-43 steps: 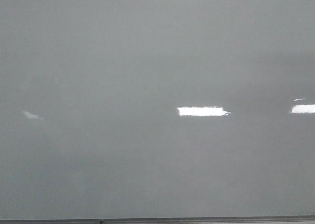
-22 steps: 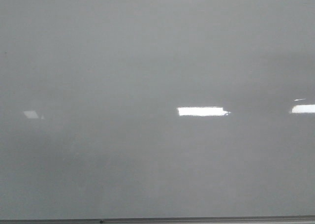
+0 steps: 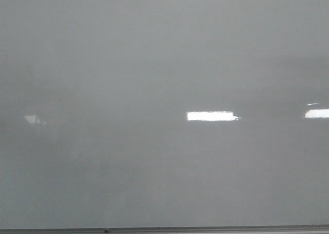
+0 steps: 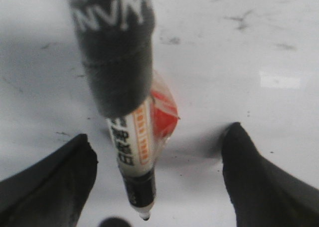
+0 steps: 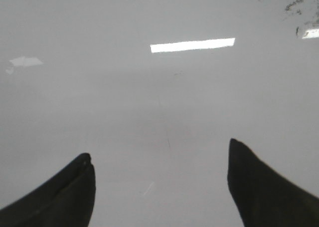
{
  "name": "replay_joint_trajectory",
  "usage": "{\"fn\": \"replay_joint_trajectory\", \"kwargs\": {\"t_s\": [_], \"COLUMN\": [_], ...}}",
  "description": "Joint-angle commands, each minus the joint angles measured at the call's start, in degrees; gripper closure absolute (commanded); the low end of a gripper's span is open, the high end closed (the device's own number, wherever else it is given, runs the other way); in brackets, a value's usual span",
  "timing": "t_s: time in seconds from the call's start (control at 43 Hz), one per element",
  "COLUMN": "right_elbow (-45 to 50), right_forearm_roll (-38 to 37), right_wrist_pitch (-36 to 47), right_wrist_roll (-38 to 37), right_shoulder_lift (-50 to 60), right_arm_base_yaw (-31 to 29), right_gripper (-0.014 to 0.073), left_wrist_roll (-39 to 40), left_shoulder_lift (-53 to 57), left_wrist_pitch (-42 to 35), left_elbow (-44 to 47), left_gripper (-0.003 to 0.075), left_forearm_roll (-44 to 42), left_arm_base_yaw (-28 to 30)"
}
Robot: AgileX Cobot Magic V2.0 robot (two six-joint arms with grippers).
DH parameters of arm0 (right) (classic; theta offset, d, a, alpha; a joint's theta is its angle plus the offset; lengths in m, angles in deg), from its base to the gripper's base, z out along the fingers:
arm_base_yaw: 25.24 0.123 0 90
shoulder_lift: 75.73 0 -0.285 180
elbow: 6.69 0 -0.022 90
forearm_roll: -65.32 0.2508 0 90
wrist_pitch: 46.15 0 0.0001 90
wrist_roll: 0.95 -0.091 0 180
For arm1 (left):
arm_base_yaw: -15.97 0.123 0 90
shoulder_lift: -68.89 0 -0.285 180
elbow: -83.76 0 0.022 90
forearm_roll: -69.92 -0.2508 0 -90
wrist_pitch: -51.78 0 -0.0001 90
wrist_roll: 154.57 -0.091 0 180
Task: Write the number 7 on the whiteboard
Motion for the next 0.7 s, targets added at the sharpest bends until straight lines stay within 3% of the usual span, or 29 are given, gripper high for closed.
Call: {"fn": "replay_joint_trajectory", "kwargs": {"t_s": [0.0, 0.14, 0.395, 0.442, 0.674], "right_elbow": [-2.2, -2.2, -2.2, -2.2, -2.2], "right_forearm_roll": [-0.4, -0.4, -0.4, -0.4, -0.4], "right_wrist_pitch": [3.6, 3.6, 3.6, 3.6, 3.1], "right_wrist_roll": [0.2, 0.2, 0.2, 0.2, 0.2], "right_shoulder_lift": [-0.8, -0.8, -0.8, -0.8, -0.8], "right_arm_base_yaw": [-0.2, -0.2, -0.2, -0.2, -0.2], "right_gripper": [0.0022, 0.0022, 0.0022, 0.0022, 0.0022], "left_wrist_roll": [0.4, 0.4, 0.4, 0.4, 0.3], "left_shoulder_lift": [1.1, 1.1, 1.2, 1.6, 5.8], "left_wrist_pitch": [-6.1, -5.0, -3.2, -1.6, 16.8], "left_elbow": [-1.6, -1.6, -1.7, -2.1, -9.2], "left_gripper": [0.0267, 0.0371, 0.0708, 0.0741, 0.0741], "left_forearm_roll": [0.3, 0.4, 0.4, 0.4, 0.4], "left_arm_base_yaw": [-0.2, -0.2, -0.2, -0.2, -5.9]}}
